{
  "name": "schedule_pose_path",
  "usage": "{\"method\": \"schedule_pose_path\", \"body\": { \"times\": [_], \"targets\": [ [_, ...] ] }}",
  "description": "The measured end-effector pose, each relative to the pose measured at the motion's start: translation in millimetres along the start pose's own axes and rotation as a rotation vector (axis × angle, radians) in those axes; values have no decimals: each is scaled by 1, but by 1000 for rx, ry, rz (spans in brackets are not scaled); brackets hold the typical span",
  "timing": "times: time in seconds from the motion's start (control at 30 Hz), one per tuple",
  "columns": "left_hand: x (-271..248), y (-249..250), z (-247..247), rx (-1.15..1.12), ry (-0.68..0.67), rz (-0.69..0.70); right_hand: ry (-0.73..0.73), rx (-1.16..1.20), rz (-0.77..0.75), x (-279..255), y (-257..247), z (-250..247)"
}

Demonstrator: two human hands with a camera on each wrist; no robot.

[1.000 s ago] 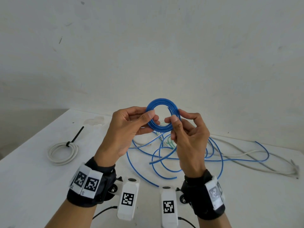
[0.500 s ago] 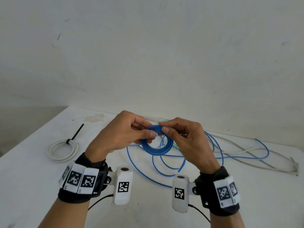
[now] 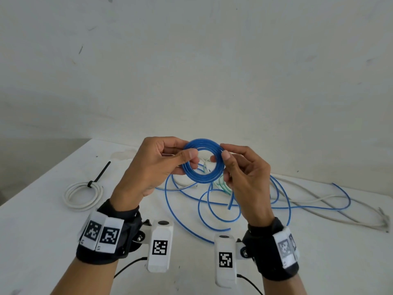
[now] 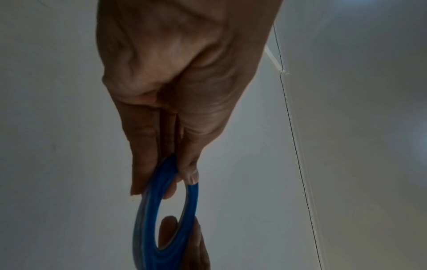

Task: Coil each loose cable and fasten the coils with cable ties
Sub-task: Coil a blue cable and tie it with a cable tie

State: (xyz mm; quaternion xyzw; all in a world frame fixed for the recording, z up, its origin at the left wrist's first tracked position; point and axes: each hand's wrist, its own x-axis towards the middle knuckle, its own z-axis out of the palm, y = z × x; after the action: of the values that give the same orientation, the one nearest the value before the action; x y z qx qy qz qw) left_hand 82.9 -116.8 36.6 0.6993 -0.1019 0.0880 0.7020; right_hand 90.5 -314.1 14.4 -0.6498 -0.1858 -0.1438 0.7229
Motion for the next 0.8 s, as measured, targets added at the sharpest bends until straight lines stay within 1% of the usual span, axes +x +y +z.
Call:
{"method": "schedule_pose_path", "body": {
  "times": [0.1, 0.17, 0.23, 0.3, 0.37, 0.5, 0.57, 0.67, 0.73, 0.8],
  "targets": [
    [0, 1, 3, -44, 50, 14, 22, -12, -12, -2, -2, 7],
    [0, 2, 2, -85, 87, 14, -37, -52, 8, -3, -3, 9],
    [1, 2, 1, -122, 86, -6, -71, -61, 17, -2, -4, 9],
    [1, 2, 2, -125, 36, -42, -49, -46, 11, 0, -3, 4],
    [1, 0, 2, -81, -42, -70, -65, -65, 10, 1, -2, -2],
    [-1, 0, 0, 21, -205, -123, -209, -213, 18, 2, 1, -12],
    [-2, -1, -1, 67, -248, -133, -253, -259, 11, 2, 1, -14],
    [-1, -2, -5, 131, -258, -163, -281, -284, -9, 1, -3, -16],
    [-1, -3, -6, 146, -235, -179, -290, -300, -7, 0, -4, -13],
    [-1, -4, -5, 147, -200, -160, -263, -315, -10, 1, -3, -11]
  ]
}}
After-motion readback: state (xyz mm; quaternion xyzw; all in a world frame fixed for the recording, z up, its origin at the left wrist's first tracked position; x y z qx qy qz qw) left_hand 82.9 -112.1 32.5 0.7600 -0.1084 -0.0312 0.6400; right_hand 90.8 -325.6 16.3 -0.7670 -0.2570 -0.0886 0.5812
